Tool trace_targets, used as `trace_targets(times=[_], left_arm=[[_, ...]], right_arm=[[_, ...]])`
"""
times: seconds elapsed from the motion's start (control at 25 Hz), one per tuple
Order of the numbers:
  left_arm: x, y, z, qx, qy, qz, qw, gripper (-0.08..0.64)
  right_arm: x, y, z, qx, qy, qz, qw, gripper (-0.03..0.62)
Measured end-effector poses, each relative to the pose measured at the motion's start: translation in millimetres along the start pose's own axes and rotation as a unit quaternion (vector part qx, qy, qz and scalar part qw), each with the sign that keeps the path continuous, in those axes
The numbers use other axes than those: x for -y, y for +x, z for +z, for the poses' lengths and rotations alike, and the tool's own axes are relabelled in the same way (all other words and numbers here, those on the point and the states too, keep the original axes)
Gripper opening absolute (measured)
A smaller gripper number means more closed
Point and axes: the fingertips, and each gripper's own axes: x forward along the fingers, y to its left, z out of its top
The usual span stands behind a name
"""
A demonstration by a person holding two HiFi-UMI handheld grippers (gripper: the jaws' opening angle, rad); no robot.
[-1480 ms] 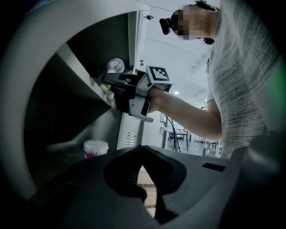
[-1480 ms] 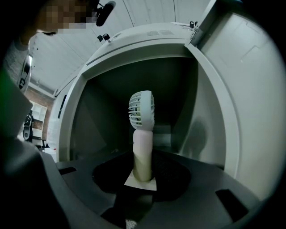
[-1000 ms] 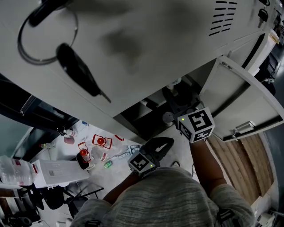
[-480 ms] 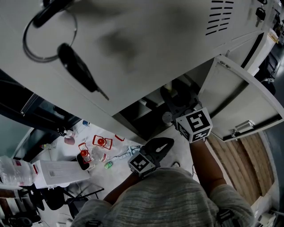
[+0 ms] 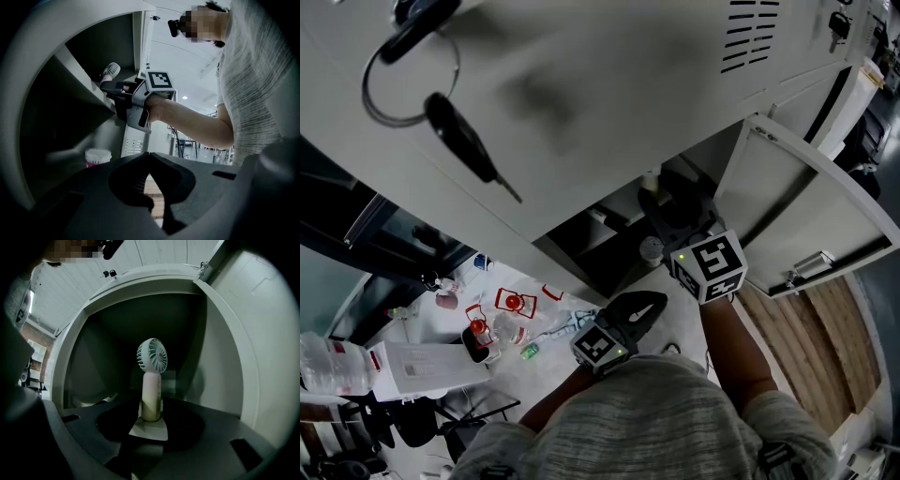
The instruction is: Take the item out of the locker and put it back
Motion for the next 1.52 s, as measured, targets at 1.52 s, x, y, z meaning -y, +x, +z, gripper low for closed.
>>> trace_targets(times=[1.52], left_arm=[[22.2,10.3,24.4,0.022,0.016,-0.027,0.9993,0.008]], right_arm=[[-50.9,-133.9,-24.6,0.0,0.035,0.021,0.999,0.069]])
